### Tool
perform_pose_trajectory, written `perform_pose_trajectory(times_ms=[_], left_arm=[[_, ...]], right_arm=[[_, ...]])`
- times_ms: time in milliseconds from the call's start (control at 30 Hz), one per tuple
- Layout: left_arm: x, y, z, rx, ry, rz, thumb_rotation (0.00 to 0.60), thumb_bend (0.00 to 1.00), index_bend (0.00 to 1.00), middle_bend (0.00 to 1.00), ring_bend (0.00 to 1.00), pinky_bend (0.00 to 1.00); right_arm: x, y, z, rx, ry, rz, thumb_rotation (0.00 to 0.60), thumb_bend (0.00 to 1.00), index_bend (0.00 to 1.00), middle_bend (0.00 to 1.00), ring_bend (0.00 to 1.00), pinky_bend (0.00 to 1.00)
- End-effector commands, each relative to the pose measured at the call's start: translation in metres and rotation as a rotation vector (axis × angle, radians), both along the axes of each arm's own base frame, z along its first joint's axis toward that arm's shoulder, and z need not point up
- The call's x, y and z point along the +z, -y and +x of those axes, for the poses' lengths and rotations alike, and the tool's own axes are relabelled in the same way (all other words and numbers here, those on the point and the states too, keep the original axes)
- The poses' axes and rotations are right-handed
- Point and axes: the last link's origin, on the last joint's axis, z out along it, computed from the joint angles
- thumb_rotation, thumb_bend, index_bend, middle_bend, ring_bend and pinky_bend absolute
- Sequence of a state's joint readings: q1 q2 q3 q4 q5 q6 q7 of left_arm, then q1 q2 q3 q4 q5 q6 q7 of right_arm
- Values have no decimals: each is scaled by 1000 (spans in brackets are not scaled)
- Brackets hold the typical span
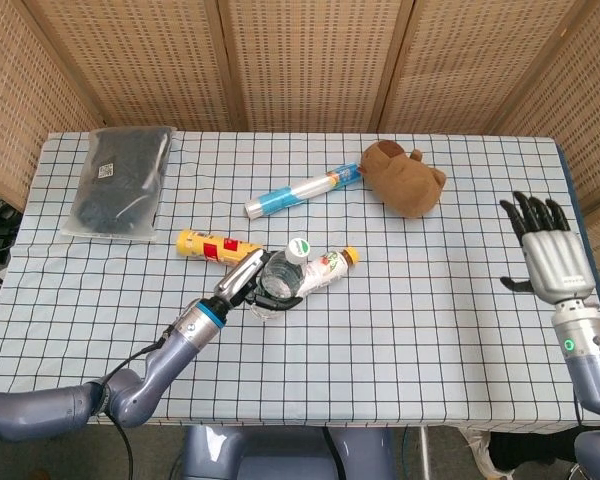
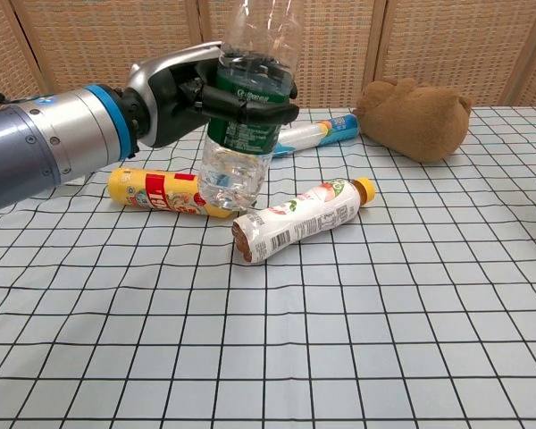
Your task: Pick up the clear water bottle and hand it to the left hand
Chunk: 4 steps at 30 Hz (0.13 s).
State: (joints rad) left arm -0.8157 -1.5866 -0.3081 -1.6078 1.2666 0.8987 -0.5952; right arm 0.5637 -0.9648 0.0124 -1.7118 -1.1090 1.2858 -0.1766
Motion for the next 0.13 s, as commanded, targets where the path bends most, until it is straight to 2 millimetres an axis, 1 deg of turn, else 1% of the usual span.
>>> perform_pose_trajectory(times_ms=[33,133], left_arm=[[4,2,-4,13,6,3,600,331,798,612,544,460],[4,4,-6,16,7,-8,600,331,799,612,546,460]], right_arm=[[-25,-26,-31,-18,-5,25,600,0,0,0,0,0],[-35,-35,-38,-24,-8,46,600,0,0,0,0,0]])
